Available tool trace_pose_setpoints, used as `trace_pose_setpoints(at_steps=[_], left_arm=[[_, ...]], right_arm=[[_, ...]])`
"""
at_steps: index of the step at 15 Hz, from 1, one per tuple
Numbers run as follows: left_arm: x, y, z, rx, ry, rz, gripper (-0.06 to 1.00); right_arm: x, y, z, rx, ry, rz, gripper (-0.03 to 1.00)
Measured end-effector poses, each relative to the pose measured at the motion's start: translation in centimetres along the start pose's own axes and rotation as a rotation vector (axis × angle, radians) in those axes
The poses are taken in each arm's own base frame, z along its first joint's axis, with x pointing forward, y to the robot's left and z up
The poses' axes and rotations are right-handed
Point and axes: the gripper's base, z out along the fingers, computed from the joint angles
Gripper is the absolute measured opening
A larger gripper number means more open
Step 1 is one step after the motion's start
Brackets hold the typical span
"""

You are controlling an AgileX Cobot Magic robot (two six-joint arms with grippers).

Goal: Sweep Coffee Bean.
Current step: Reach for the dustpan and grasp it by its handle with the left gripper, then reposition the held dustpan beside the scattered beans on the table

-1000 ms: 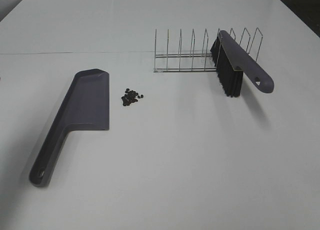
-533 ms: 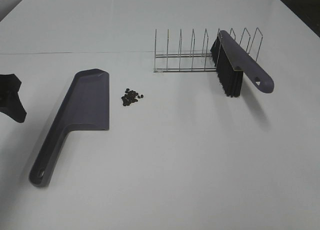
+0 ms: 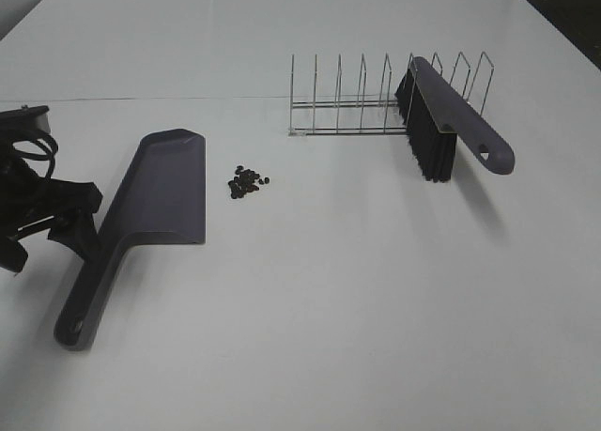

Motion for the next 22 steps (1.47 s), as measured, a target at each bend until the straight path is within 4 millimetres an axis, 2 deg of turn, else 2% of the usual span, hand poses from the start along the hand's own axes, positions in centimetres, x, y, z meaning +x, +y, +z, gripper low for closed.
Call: trace_pose_setpoints(at_steps=[7,12,13,15,16,22], left_arm=[[-0.2,-0.9,5.1,-0.027,0.053,0.048,0.76],[-0.7,-0.8,5.5,-0.031,0.025,0.05,0.64],[-0.7,-0.8,5.5,-0.032,0.019,0.05,0.59],[-0.7,-0.8,5.6,-0.032,0.019,0.047,0.38],[-0.7,-0.8,5.6,-0.031,0.02,0.045,0.34],[-0.8,-0.9,5.5,-0.031,0.009,0.016,0.34]], right_arm=[[0.0,0.0,0.0,0.0,0.0,0.0,0.75],[0.0,0.0,0.0,0.0,0.0,0.0,0.75],[0.0,0.0,0.0,0.0,0.0,0.0,0.75],[0.0,0.0,0.0,0.0,0.0,0.0,0.75],[0.0,0.0,0.0,0.0,0.0,0.0,0.75],[0.0,0.0,0.0,0.0,0.0,0.0,0.75]])
